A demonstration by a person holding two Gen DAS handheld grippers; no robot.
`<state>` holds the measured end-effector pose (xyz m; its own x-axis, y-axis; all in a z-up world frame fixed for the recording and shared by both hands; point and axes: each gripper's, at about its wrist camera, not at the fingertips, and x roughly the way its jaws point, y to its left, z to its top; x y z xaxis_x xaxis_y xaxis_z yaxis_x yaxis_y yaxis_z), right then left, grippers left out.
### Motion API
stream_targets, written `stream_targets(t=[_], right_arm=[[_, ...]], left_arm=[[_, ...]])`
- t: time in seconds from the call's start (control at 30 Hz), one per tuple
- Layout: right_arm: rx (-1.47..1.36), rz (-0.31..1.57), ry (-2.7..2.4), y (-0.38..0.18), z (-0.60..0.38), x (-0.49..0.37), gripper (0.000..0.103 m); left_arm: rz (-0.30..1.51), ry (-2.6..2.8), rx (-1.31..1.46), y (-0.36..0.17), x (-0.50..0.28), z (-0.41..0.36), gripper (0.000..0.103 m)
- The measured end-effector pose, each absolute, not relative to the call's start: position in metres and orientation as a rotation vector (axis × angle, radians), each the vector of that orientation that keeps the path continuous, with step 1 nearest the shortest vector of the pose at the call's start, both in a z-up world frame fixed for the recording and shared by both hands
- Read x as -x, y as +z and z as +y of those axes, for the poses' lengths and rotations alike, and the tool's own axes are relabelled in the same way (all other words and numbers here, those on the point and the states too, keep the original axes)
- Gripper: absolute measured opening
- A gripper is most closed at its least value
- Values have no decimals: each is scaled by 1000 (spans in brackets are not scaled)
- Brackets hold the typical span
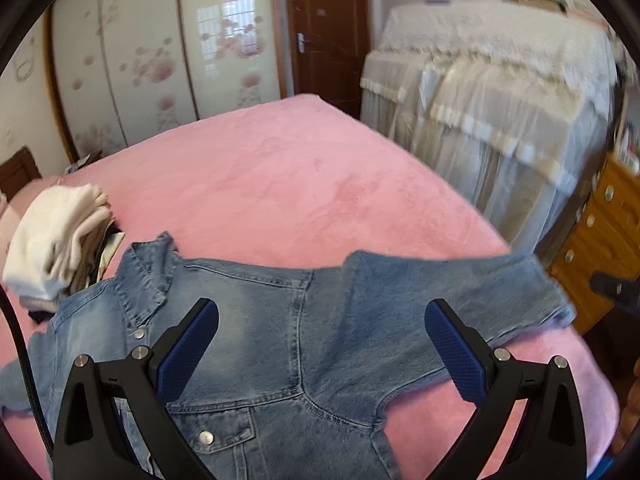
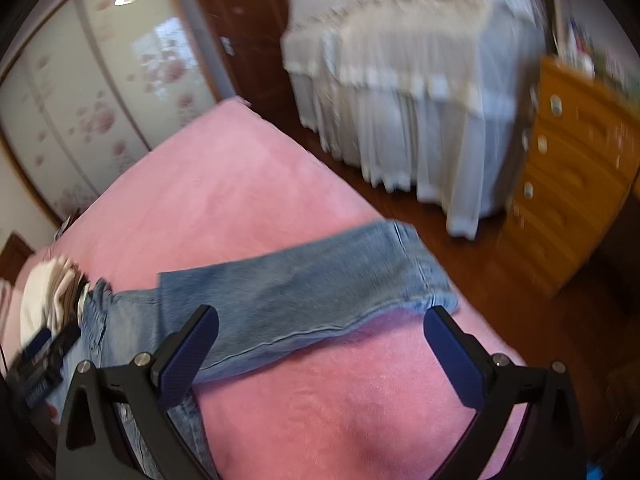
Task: Fold large clothes
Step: 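Grasp the denim sleeve cuff nearest the right gripper, then fold the held sleeve across the jacket front with the right gripper and release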
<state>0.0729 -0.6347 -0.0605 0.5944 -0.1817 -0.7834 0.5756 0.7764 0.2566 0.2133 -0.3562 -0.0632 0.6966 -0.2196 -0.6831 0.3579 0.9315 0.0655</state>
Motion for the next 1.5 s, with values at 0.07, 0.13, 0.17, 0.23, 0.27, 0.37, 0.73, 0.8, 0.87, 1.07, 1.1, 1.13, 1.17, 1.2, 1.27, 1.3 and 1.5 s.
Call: stream_targets(t=[0.07, 0.13, 0.17, 0.23, 0.27, 0.37, 0.73, 0.8, 0.87, 1.07, 1.1, 1.13, 1.17, 1.2, 1.27, 1.3, 1.5], right_arm=[[-596, 859, -480, -83, -651, -80, 103], [-636, 887, -503, -101, -663, -86, 98], [-661, 904, -512, -111, -667, -89, 94], [-735, 941, -499, -134, -678, -96, 83], [-766, 957, -503, -143, -682, -99, 80], [-835, 986, -521, -168, -689, -106, 74], [-749, 972, -549, -173, -688, -122, 10], [-688, 939, -555, -160, -682, -123, 6], [-598, 873, -546, -137, -666, -122, 5], [-326, 676, -376, -50, -581, -131, 3], [-288, 646, -328, -36, -560, -133, 3], [-244, 620, -275, -23, -537, -137, 3], [-213, 605, -234, -15, -519, -139, 3], [-174, 595, -179, -7, -495, -145, 3], [-99, 591, -89, -2, -449, -156, 3], [-59, 595, -62, -4, -429, -161, 3], [108, 785, 50, -83, -331, -198, 5]], left_arm=[[760, -333, -247, -80, -218, -371, 102], [810, -363, -266, -98, -223, -382, 102], [831, -369, -269, -106, -227, -387, 102], [865, -367, -263, -118, -233, -392, 102], [878, -369, -254, -124, -236, -393, 100], [927, -381, -233, -138, -246, -396, 85], [1054, -416, -154, -163, -263, -392, 54], [1071, -433, -160, -162, -262, -392, 32], [1074, -438, -146, -156, -259, -385, 24], [1001, -395, -122, -124, -250, -327, 24], [994, -380, -120, -120, -251, -315, 24], [986, -364, -111, -115, -251, -300, 24], [978, -351, -93, -110, -253, -283, 24], [974, -340, -81, -107, -254, -268, 24], [962, -305, -57, -101, -257, -236, 24], [955, -285, -51, -100, -258, -221, 24], [992, -200, 6, -116, -263, -141, 25]])
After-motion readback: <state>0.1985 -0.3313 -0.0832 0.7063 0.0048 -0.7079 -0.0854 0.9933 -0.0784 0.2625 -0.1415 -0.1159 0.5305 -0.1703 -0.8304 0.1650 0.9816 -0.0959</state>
